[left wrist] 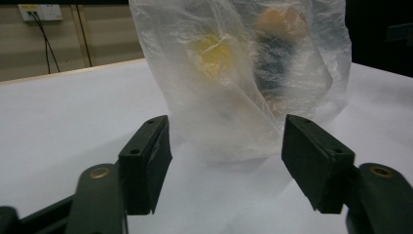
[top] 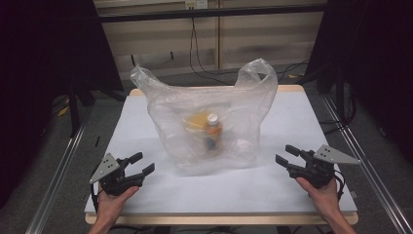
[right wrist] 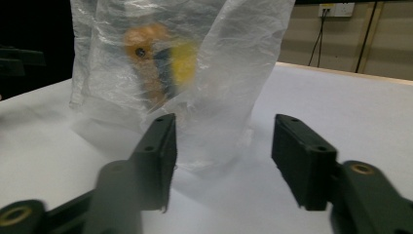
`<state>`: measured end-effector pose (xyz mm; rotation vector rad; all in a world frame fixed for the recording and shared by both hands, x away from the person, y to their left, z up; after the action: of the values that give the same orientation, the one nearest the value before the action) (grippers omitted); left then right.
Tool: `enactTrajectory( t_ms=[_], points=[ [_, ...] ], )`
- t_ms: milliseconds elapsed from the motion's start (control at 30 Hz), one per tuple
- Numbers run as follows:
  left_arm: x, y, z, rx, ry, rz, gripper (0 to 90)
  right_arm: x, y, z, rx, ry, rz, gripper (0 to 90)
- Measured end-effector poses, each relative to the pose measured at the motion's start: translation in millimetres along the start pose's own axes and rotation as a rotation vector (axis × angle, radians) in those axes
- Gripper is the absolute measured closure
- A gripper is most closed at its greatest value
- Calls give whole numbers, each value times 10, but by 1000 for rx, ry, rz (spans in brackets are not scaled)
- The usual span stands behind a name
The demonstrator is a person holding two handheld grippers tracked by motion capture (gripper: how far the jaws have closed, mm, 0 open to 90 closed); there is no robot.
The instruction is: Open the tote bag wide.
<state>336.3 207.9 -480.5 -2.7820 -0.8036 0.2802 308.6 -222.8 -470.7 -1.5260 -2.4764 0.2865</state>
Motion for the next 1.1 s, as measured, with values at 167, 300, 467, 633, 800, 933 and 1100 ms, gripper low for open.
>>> enactTrajectory(
  t_ms=[167, 300, 467, 633, 800, 933, 1100],
  points=[
    [-65, 4, -22, -10, -13, 38, 521, 59, 27, -20, 12, 1, -24, 619],
    [-89, 0, -45, -15, -20, 59, 608, 123, 63, -29, 24, -16, -46, 695],
    [-123, 51, -88, -17, -33, 95, 690, 194, 133, -27, 44, -13, -79, 764],
    [-186, 108, -132, -1, -5, 133, 778, 232, 149, -76, 47, -21, -102, 850],
    [-273, 216, -173, 27, -24, 178, 862, 271, 161, -136, 58, -26, -130, 896],
    [-328, 290, -194, 35, -26, 221, 864, 324, 152, -156, 87, -22, -164, 900],
    [-370, 305, -306, 15, -27, 226, 880, 401, 191, -210, 108, -20, -185, 900]
  ],
)
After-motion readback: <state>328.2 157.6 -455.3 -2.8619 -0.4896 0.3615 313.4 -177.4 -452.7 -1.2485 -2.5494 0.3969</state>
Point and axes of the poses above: each handheld gripper's, and its own axes: y roughly forward along the jaws, z roughly out of its underside, x roughly to its left, the point moved 10 cm from there along y, roughly forward along the jaws, and after that the axes turned 10 degrees about z, right-handed, at the moved point
